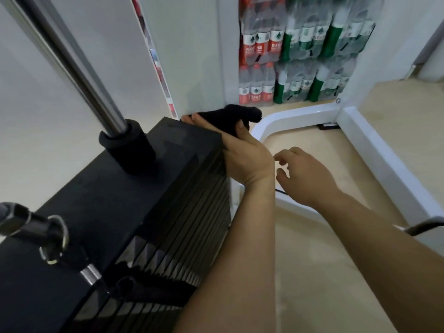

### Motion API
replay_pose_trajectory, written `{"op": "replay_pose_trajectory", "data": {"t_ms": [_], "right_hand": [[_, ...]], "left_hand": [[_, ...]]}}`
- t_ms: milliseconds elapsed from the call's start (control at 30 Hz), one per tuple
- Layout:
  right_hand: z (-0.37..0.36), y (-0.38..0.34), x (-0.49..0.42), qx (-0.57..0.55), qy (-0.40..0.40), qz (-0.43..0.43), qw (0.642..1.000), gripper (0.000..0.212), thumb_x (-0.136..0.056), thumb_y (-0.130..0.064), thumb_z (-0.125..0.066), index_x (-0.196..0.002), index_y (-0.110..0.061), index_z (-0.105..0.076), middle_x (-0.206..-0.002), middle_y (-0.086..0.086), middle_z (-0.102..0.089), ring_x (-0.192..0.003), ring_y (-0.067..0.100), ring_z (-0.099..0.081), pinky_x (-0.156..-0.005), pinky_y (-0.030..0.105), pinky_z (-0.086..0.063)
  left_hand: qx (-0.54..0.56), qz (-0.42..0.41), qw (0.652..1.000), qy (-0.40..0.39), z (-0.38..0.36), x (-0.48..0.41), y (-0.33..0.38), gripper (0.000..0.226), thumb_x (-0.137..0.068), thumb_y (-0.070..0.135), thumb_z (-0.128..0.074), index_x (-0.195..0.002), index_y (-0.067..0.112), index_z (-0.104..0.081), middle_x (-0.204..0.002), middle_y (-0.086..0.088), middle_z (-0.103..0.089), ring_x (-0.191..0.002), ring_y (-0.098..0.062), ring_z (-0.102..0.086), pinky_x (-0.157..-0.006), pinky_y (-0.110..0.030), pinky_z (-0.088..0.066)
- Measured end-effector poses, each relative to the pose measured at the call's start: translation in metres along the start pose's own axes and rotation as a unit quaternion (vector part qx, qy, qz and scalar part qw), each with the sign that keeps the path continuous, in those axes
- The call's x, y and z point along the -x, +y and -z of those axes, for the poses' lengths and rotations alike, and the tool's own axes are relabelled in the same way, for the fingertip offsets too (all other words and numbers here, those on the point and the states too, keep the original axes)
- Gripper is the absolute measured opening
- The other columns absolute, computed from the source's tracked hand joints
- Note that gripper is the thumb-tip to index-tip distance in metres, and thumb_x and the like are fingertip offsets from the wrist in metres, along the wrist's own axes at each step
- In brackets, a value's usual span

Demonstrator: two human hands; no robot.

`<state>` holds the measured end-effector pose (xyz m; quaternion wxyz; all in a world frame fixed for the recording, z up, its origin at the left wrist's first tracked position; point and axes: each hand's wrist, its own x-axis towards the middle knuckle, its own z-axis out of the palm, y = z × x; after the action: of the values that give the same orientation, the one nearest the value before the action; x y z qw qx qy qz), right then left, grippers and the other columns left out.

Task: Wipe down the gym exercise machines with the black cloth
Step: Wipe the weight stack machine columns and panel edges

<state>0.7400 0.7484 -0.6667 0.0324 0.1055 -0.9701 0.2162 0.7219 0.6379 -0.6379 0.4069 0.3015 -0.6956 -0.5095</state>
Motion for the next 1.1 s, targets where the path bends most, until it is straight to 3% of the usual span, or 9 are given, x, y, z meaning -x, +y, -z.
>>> {"op": "replay_pose_trajectory", "data": {"t_ms": [133,267,400,600,867,1000,1100], "right_hand": [[-0.027,0.003,0.003,0.003,-0.008,0.020,1.000,0.029,-0.095,-0.021,-0.054,-0.123,-0.017,-0.061,-0.116,0.002,-0.057,-0.101,0.026,-0.058,-0.073,0.036,-0.047],[-0.054,0.006,0.003,0.004,-0.014,0.033,0.999,0.032,-0.095,-0.021,-0.054,-0.127,-0.021,-0.059,-0.121,0.002,-0.057,-0.105,0.024,-0.056,-0.072,0.031,-0.039],[-0.076,0.018,0.006,-0.005,-0.016,0.028,0.999,0.031,-0.095,-0.018,-0.054,-0.125,-0.021,-0.060,-0.125,0.002,-0.059,-0.109,0.026,-0.057,-0.077,0.036,-0.047],[-0.109,0.036,0.017,-0.012,-0.051,0.022,0.998,0.035,-0.094,-0.017,-0.054,-0.128,-0.022,-0.058,-0.125,0.002,-0.058,-0.110,0.026,-0.056,-0.082,0.041,-0.051],[-0.133,0.067,0.036,0.000,-0.087,0.019,0.996,0.052,-0.087,0.006,-0.049,-0.132,-0.018,-0.058,-0.127,0.005,-0.056,-0.116,0.028,-0.055,-0.087,0.037,-0.048],[-0.140,0.075,0.044,-0.018,-0.099,0.010,0.995,0.050,-0.088,0.003,-0.048,-0.132,-0.019,-0.057,-0.129,0.004,-0.054,-0.115,0.028,-0.056,-0.089,0.046,-0.052],[-0.144,0.071,0.048,-0.023,-0.108,0.005,0.994,0.047,-0.089,0.000,-0.048,-0.132,-0.019,-0.057,-0.131,0.004,-0.054,-0.117,0.028,-0.056,-0.089,0.046,-0.051]], "left_hand": [[0.007,0.064,0.996,-0.057,0.003,0.014,-0.014,0.060,-0.105,0.037,-0.043,-0.154,0.005,-0.030,-0.146,-0.023,-0.049,-0.131,-0.042,-0.050,-0.104,-0.048,-0.044],[-0.022,0.124,0.987,-0.098,0.003,0.025,-0.039,0.056,-0.106,0.029,-0.045,-0.156,0.009,-0.026,-0.149,-0.018,-0.048,-0.133,-0.035,-0.048,-0.101,-0.038,-0.038],[-0.026,0.140,0.987,-0.076,0.002,0.037,-0.067,0.054,-0.104,0.019,-0.049,-0.153,0.004,-0.030,-0.145,-0.022,-0.050,-0.128,-0.037,-0.050,-0.097,-0.037,-0.038],[-0.057,0.166,0.982,-0.075,-0.004,0.054,-0.110,0.054,-0.104,0.020,-0.049,-0.152,0.002,-0.031,-0.143,-0.023,-0.051,-0.125,-0.038,-0.052,-0.094,-0.038,-0.039],[-0.112,0.216,0.965,-0.099,-0.005,0.075,-0.159,0.056,-0.104,0.025,-0.048,-0.153,0.007,-0.029,-0.142,-0.021,-0.051,-0.124,-0.037,-0.054,-0.095,-0.040,-0.044],[-0.133,0.212,0.964,-0.094,-0.006,0.078,-0.170,0.058,-0.103,0.025,-0.050,-0.154,0.007,-0.028,-0.141,-0.020,-0.053,-0.124,-0.036,-0.055,-0.097,-0.040,-0.044],[-0.098,0.217,0.966,-0.102,-0.004,0.080,-0.164,0.061,-0.104,0.025,-0.049,-0.155,0.007,-0.023,-0.145,-0.021,-0.048,-0.128,-0.037,-0.051,-0.100,-0.040,-0.041]]}}
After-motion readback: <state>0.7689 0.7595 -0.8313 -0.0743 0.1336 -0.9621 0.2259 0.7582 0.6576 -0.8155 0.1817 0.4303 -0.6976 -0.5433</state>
